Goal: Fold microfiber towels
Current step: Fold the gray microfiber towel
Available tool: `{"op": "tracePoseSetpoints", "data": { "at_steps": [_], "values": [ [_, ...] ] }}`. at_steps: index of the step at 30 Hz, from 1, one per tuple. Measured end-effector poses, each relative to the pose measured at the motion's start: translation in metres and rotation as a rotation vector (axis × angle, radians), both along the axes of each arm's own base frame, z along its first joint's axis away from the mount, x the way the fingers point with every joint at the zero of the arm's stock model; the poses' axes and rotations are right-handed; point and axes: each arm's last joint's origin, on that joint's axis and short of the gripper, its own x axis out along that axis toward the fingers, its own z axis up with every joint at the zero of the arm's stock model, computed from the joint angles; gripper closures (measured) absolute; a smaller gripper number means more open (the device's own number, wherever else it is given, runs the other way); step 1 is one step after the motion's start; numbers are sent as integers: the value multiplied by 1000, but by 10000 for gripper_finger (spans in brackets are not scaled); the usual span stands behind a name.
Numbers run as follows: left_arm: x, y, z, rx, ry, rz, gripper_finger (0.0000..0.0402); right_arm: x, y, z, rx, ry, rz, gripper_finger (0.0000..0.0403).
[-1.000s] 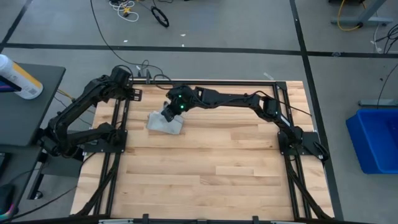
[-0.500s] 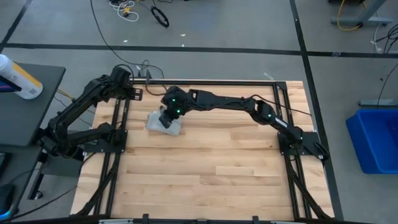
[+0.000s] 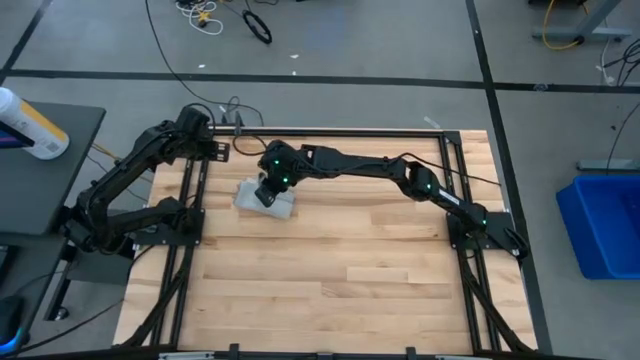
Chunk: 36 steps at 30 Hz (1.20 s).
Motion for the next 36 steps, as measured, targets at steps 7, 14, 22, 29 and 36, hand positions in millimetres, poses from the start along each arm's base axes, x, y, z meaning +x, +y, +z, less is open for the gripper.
{"op": "tracePoseSetpoints", "data": {
  "at_steps": [7, 14, 22, 29, 36],
  "values": [
    [1, 1, 1, 8, -10, -13, 242, 1, -3, 1, -38, -19, 0, 399],
    [1, 1, 1, 6, -14, -21, 242, 3, -3, 3, -45, -53, 3, 392],
    [1, 1, 1, 6, -14, -21, 242, 3, -4, 4, -28, -66, 22, 320],
    [1, 1, 1, 6, -12, -25, 242, 4, -6, 6, -25, -88, 27, 254],
    [1, 1, 1, 5, -8, -43, 242, 4, -8, 6, -26, -86, 11, 221]
  ]
}}
